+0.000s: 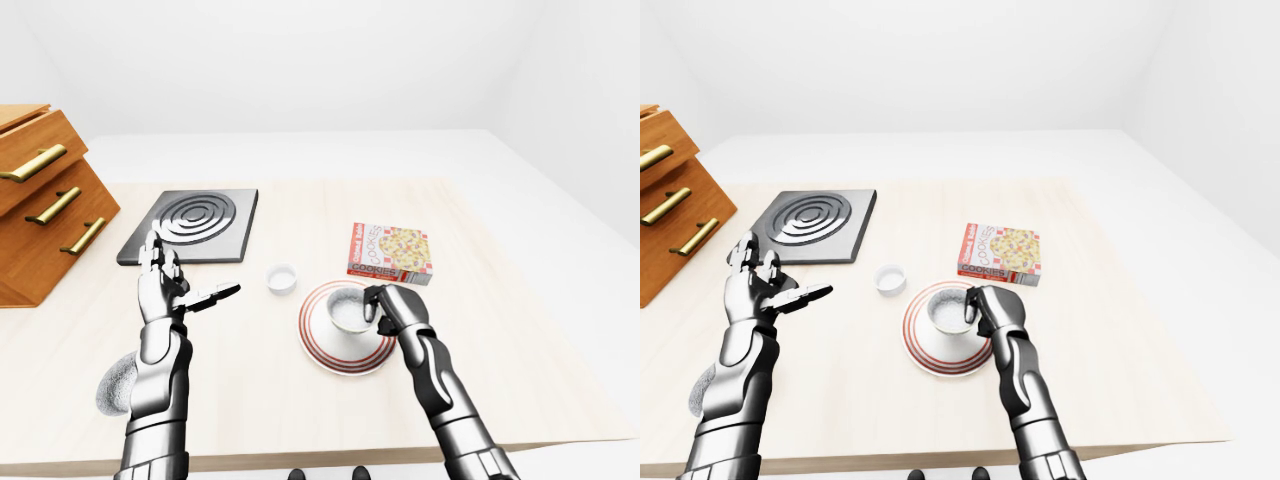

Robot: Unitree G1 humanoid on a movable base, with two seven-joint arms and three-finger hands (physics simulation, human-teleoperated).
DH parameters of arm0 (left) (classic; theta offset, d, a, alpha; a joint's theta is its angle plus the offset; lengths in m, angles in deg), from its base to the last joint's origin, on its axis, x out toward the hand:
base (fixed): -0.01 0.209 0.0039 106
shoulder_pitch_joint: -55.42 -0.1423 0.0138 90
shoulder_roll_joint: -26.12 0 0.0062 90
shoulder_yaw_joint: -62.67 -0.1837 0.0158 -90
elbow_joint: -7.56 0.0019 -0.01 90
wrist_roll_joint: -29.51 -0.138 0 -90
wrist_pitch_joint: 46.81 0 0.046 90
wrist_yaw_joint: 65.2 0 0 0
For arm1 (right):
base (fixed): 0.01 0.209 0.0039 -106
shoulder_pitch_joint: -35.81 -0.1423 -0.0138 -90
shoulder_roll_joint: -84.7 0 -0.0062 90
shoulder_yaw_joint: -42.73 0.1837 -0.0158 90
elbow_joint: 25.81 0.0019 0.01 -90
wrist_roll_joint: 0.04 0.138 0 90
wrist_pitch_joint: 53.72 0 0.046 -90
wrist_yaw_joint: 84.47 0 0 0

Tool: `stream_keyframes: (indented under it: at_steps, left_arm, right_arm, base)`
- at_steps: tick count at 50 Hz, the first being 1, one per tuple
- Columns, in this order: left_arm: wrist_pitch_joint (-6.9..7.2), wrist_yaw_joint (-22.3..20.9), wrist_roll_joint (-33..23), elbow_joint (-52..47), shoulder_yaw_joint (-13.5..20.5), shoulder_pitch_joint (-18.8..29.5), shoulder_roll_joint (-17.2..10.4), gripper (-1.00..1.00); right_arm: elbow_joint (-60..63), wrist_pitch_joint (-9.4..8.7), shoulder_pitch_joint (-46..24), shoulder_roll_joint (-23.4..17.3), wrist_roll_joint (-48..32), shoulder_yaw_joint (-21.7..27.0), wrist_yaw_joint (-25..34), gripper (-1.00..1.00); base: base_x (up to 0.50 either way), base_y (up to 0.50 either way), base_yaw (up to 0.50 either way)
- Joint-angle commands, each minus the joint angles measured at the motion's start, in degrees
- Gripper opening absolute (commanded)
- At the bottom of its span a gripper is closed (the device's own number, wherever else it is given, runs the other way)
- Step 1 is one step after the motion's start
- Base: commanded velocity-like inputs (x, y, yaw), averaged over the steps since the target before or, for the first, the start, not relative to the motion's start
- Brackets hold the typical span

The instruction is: Pick the akita bowl next to the plate and place it on the plate.

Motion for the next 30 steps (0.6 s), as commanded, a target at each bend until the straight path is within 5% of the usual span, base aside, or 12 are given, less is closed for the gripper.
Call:
stream_keyframes:
  at_steps: [1,30]
  left_arm:
    - [0.41,0.1,0.1,-0.5,0.0,-0.1,0.0,1.00]
    - [0.46,0.1,0.1,-0.6,0.1,-0.1,0.1,1.00]
  right_arm:
    - [0.0,0.02,-0.5,0.4,15.2,0.9,-2.1,-1.00]
    - [-2.0,0.02,-1.0,0.3,15.2,0.9,-2.7,-1.00]
  base:
    - [0.00,0.00,0.00]
    - [0.00,0.00,0.00]
